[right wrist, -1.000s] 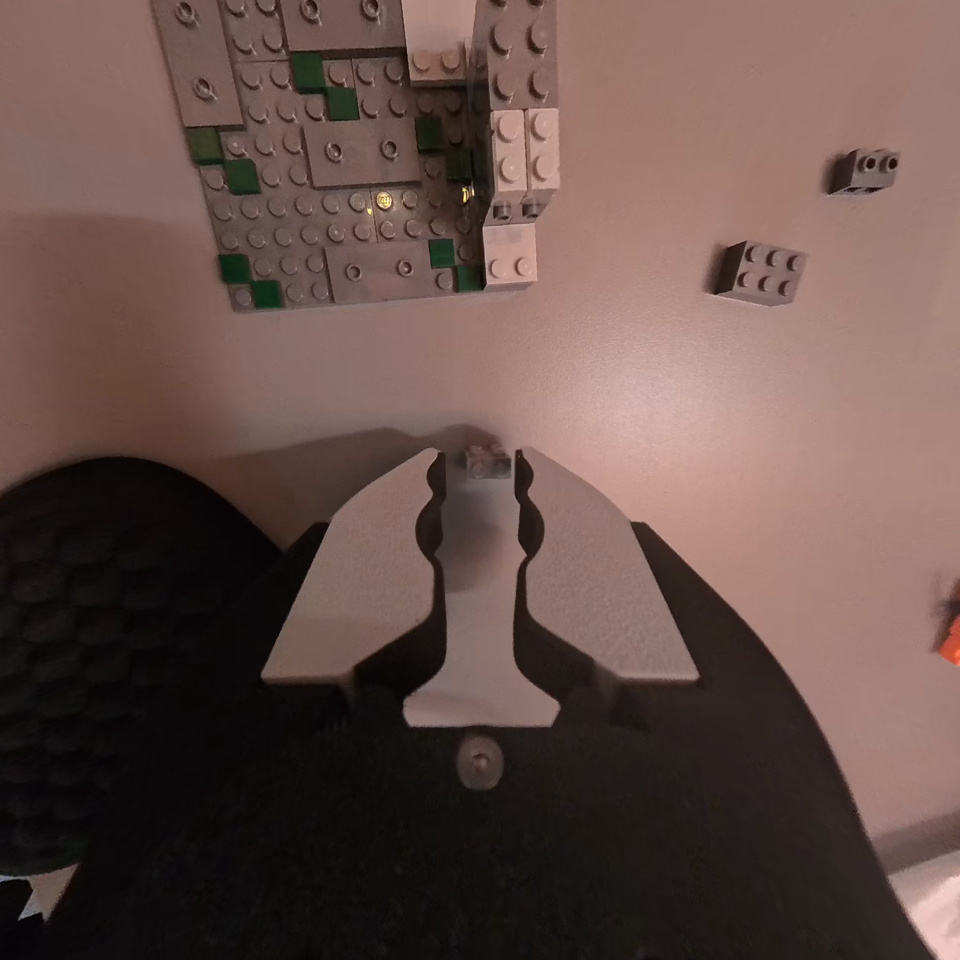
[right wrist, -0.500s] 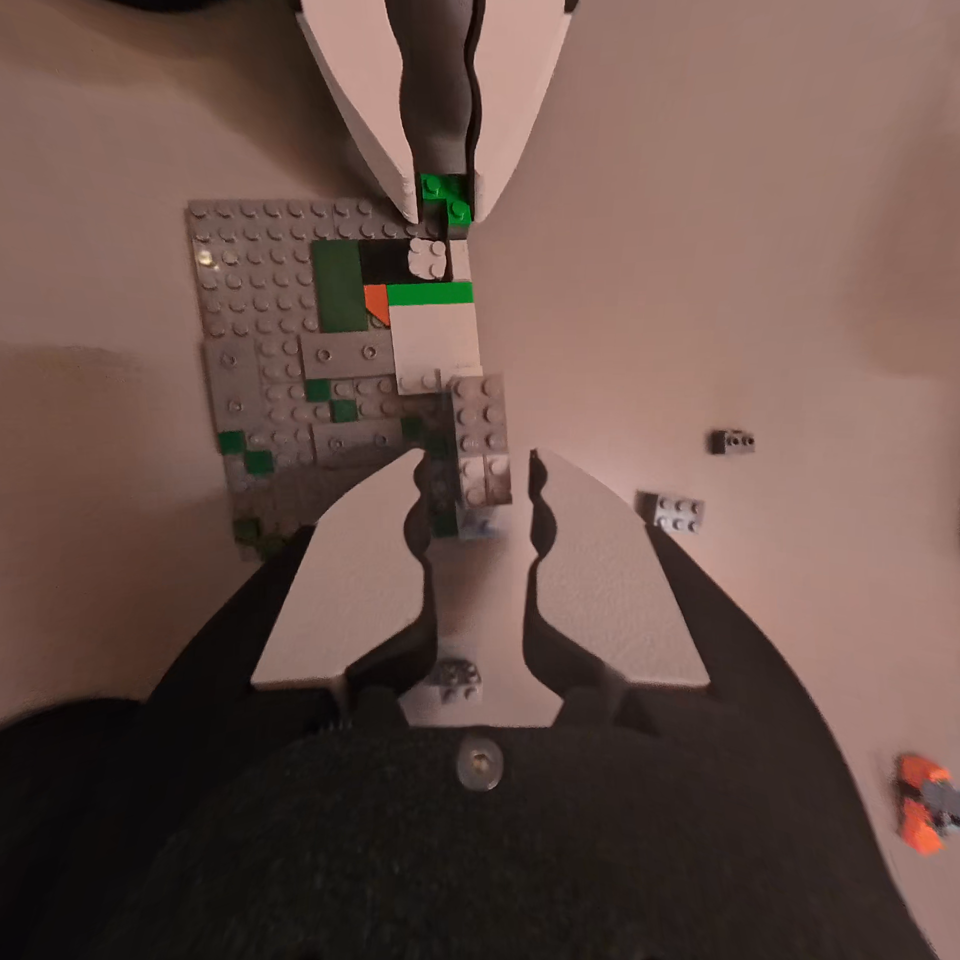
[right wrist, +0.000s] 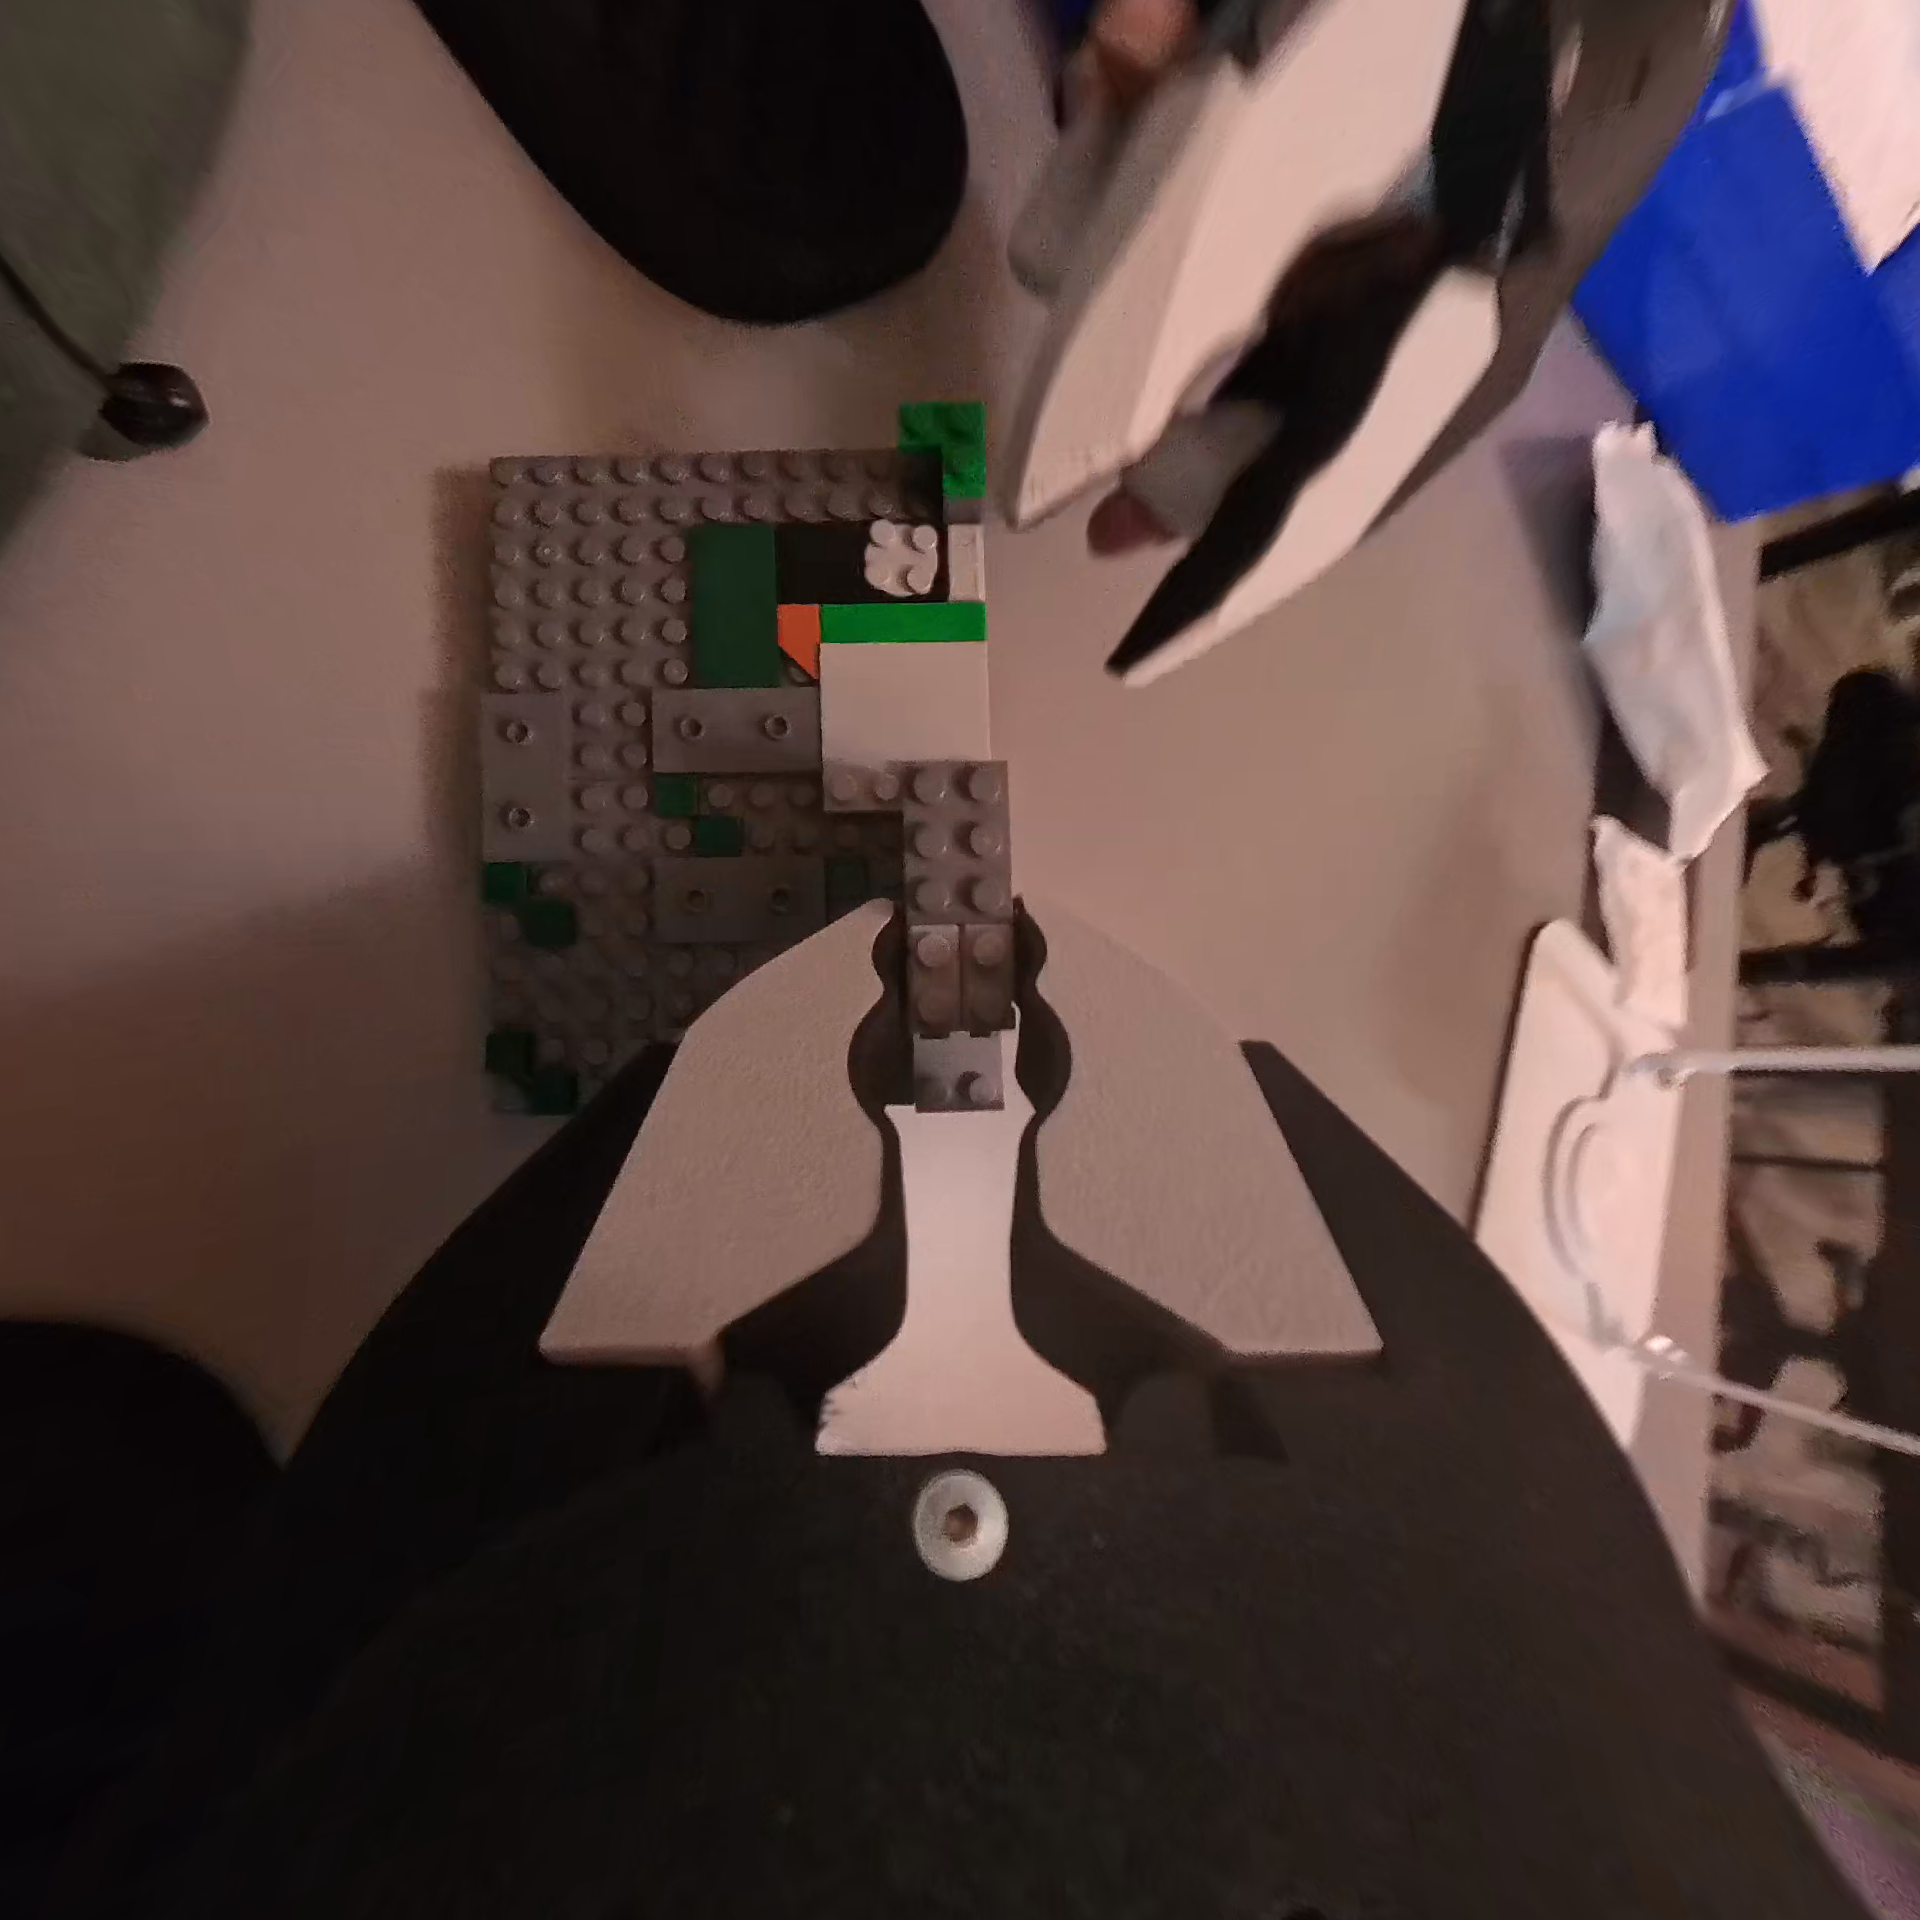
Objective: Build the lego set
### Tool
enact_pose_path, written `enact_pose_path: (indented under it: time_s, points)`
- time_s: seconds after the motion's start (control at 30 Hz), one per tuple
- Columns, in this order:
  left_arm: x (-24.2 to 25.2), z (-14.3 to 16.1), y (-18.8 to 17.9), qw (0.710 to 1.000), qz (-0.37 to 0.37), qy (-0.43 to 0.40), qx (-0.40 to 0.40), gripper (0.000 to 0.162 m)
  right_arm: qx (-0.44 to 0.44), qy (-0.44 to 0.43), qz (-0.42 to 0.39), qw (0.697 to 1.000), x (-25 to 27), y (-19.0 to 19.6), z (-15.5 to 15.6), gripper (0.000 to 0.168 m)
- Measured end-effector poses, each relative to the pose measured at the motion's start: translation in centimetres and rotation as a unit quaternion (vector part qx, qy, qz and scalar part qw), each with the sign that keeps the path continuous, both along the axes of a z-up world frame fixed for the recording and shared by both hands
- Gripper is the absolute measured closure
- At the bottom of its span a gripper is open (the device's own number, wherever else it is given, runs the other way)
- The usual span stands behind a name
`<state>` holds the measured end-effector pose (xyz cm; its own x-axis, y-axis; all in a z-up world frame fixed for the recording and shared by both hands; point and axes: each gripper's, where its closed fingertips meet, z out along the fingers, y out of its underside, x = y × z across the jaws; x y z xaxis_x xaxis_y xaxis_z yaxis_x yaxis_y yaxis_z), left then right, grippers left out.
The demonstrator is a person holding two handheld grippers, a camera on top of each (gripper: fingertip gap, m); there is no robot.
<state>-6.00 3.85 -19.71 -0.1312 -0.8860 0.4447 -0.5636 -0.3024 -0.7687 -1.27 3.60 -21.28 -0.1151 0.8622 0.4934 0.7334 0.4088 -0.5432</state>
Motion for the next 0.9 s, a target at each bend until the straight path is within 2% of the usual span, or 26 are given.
enact_pose_path:
  time_s: [0.07,0.17,0.23,0.37,0.6,0.73,0.9]
  points:
    - [0.4,-0.2,-1.5,0.996,-0.042,0.025,-0.07,0.124,0.028,0.007,0.025,0.999,-0.5,-0.4,0.9,0.151]
    - [1.3,-0.7,-3.3,0.987,-0.074,0.05,-0.132,0.126,0.067,0.003,0.062,0.996,-0.9,-1.0,1.8,0.151]
    - [1.9,-0.7,-4.0,0.98,-0.077,0.06,-0.175,0.134,0.094,-0.007,0.081,0.992,-1.0,-1.4,1.9,0.151]
    - [2.6,-1.4,-4.0,0.976,-0.054,0.083,-0.194,0.149,0.132,-0.023,0.104,0.986,-1.0,-1.6,2.0,0.151]
    - [3.5,-1.1,-2.6,0.982,0.007,0.07,-0.175,0.151,0.184,-0.044,0.098,0.977,-0.3,-0.3,2.5,0.149]
    - [4.2,-0.3,-0.6,0.986,0.058,0.037,-0.154,0.151,0.199,-0.025,0.031,0.979,0.3,2.0,3.8,0.142]
    - [4.3,0.1,3.4,0.986,0.157,0.012,-0.058,0.151,0.178,0.055,-0.073,0.98,2.5,4.0,6.4,0.144]
